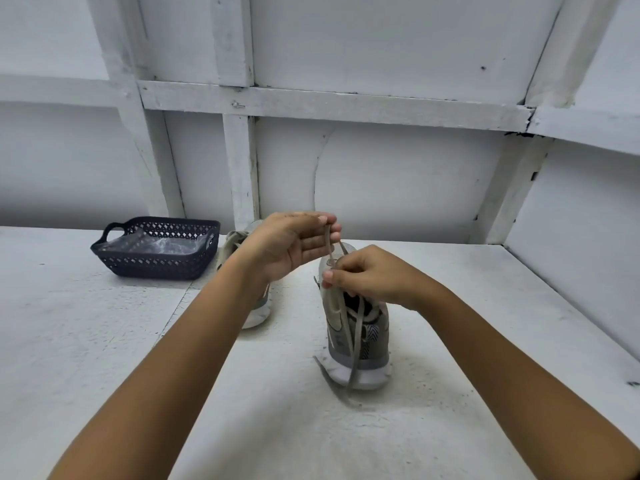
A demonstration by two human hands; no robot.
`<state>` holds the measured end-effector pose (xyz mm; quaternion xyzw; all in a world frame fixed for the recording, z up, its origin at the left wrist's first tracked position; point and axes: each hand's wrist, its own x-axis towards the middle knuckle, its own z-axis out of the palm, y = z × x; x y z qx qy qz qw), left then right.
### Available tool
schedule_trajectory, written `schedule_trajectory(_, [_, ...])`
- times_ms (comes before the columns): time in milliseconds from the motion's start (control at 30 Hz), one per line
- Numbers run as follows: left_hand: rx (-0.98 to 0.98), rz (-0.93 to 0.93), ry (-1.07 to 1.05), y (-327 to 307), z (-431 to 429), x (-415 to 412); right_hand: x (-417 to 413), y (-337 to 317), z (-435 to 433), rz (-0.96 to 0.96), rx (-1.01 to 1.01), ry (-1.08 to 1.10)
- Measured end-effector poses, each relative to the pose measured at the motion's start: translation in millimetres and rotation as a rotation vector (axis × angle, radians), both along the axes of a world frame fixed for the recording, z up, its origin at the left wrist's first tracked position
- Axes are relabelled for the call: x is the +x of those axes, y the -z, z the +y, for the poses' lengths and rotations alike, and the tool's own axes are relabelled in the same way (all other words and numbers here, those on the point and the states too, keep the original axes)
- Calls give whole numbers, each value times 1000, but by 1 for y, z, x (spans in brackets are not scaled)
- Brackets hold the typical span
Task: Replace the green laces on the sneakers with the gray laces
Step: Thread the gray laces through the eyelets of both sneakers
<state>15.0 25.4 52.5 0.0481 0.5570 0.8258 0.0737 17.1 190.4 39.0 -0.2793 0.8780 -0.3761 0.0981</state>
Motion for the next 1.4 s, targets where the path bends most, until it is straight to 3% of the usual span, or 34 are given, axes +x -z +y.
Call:
schedule_trajectory(67, [60, -5, -41, 3, -2, -4, -2, 2, -5, -45, -79, 31])
schedule_trajectory(133, [118, -38, -48, 11, -2, -7, -7, -2, -9, -155, -279, 94])
schedule_trajectory(267, [-53, -89, 119, 32, 1, -4, -22, -23, -9, -333, -671, 221])
schedule_trajectory(400, [-45, -58, 227, 42, 1, 1, -40, -34, -9, -416, -808, 303])
schedule_trajectory(667, [-51, -46, 286, 43, -19, 2, -64, -37, -14, -472, -901, 365])
schedule_trajectory(733, [-8, -71, 251, 43, -20, 3, -65, -35, -14, -455, -811, 351])
schedule_trajectory(833, [107, -129, 95, 46, -18, -4, -58, -27, -13, -347, -400, 307])
schedule_trajectory(967, [193, -221, -175, 52, -13, -16, -47, -7, -14, 107, 300, 313])
schedule_trajectory(1033, [139, -257, -266, 55, -9, -20, -42, 8, -17, 258, 453, 376])
schedule_trajectory(1167, [49, -247, -284, 62, 2, -24, -34, 29, -21, 214, 484, 427])
schedule_trajectory(1400, [-117, -114, -282, 75, 11, -26, -48, 50, -10, 10, 43, 433])
